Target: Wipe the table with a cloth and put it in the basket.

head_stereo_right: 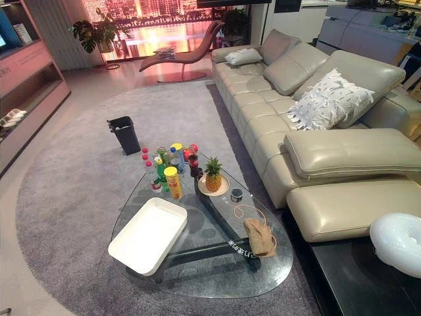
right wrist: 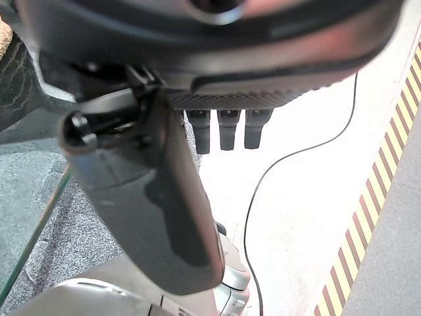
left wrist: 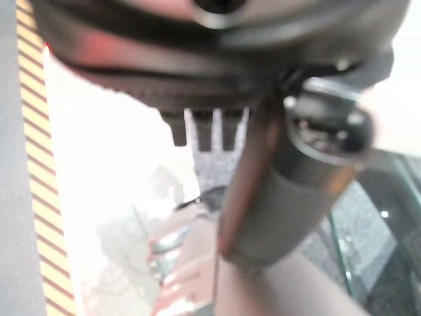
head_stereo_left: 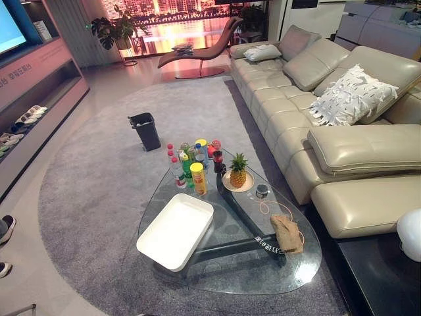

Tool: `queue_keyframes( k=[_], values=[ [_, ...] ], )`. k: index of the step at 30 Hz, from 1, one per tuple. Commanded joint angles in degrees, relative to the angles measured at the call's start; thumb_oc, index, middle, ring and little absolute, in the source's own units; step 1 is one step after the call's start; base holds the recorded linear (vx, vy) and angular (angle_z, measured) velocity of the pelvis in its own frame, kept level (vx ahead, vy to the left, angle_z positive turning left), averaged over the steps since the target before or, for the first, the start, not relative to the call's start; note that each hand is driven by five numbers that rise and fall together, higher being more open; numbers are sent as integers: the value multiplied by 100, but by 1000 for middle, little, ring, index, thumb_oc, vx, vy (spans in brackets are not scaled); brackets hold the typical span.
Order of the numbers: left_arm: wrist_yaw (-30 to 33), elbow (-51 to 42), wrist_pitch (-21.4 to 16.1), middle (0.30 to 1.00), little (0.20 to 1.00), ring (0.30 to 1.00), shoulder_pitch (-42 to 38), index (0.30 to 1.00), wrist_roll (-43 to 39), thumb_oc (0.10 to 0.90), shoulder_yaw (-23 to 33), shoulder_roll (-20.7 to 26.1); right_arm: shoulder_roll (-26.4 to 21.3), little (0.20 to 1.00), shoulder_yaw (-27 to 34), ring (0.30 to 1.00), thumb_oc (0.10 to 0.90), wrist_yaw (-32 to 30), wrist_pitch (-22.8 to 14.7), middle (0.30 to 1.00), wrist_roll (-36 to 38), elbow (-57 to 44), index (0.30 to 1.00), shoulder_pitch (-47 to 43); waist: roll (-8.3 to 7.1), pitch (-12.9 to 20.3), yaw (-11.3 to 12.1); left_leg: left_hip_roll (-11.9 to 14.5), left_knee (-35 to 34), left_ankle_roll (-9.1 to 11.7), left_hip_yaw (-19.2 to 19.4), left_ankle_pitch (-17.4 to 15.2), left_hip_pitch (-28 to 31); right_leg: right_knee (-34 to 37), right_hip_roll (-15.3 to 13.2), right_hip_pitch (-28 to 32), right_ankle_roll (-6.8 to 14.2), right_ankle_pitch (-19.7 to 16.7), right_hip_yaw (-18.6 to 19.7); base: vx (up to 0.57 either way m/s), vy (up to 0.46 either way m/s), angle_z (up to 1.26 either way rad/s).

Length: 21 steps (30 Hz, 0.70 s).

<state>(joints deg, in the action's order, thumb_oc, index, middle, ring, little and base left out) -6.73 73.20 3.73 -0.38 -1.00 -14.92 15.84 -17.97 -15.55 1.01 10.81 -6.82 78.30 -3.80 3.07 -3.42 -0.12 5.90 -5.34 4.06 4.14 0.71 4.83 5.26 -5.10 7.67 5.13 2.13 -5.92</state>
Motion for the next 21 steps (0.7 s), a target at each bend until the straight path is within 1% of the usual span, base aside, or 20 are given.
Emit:
queue_keyframes(
  k=[1, 6, 12, 16, 19, 21],
  values=[
    [41, 408, 89, 900, 900, 900, -577, 900, -46, 800, 56, 51, -3, 900, -31, 900, 800, -131, 47, 900, -68, 326, 900, -489, -271, -297, 76, -63, 34, 42, 3, -262, 306, -26, -219, -8, 216, -221, -92, 0, 0, 0],
    [67, 413, 78, 900, 900, 900, -544, 900, -61, 800, 77, 47, -18, 900, -13, 900, 800, -125, 61, 900, -86, 332, 900, -469, -268, -307, 81, -57, 34, 49, -14, -255, 292, -26, -213, -18, 217, -226, -90, 7, 1, 0],
    [169, 364, 91, 900, 900, 900, -463, 900, -401, 800, 154, 142, -158, 900, 34, 900, 800, -110, 127, 900, 37, 300, 900, -458, -235, -472, 83, -44, 34, 65, -54, -146, 96, -26, -191, -187, 211, -299, -49, 8, 7, 0],
    [266, 242, -2, 900, 900, 900, -490, 900, -915, 800, 262, 231, -270, 900, 4, 900, 800, -125, 223, 900, 3, 216, 900, -496, -199, -673, 82, -64, 34, 50, -114, -37, -254, -26, -163, -539, 180, -371, 30, -22, 36, 0],
    [309, 181, -59, 900, 900, 900, -606, 900, -1087, 800, 266, 258, -302, 900, -15, 900, 800, -183, 226, 900, 76, 199, 900, -599, -176, -825, 64, -74, 34, 38, -134, 16, -452, -26, -142, -754, 155, -411, 75, -137, 40, -2],
    [467, 65, -105, 900, 900, 900, -942, 900, -1488, 800, 263, 271, -364, 900, -80, 900, 800, -236, 345, 900, 192, 167, 900, -899, -129, -1120, 22, -113, 34, -7, -165, 117, -823, -26, -70, -1180, 93, -515, 186, -286, 31, -1]
  ],
)
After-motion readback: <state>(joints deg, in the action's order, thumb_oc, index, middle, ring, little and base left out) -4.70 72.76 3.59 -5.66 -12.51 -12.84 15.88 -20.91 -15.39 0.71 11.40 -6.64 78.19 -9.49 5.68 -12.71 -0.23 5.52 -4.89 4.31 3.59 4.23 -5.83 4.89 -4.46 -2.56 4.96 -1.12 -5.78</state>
